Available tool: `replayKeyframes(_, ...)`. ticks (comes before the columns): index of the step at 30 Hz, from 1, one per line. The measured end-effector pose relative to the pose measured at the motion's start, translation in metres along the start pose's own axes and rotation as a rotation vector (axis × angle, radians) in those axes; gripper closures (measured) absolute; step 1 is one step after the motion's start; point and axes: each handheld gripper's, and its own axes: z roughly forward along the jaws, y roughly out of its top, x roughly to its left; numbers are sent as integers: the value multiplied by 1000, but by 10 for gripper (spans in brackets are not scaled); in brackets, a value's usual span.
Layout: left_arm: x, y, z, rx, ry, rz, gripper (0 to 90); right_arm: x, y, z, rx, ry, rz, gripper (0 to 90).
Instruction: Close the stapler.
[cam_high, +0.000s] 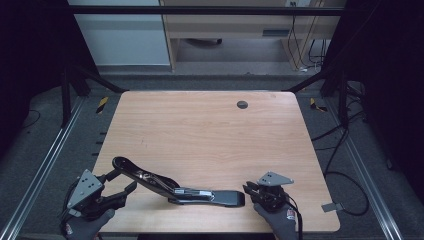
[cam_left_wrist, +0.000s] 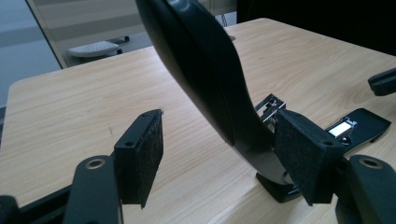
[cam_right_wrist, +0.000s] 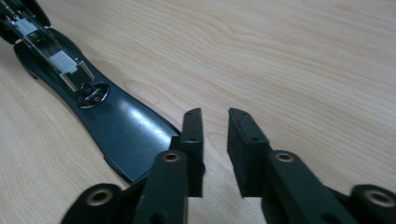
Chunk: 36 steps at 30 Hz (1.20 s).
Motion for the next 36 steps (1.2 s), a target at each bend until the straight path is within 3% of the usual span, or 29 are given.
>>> replayKeyframes(11, -2, 9, 14, -5, -5, -5, 343, 7, 0, 3, 14, 38, -23, 900)
replayKeyframes(24, 3, 15, 19, -12, 9, 5, 389, 17, -2, 11, 35, 72, -32, 900)
replayKeyframes(36, 5, 15, 18, -17, 4, -14, 474, 22, -5, 14, 39, 98, -31, 900)
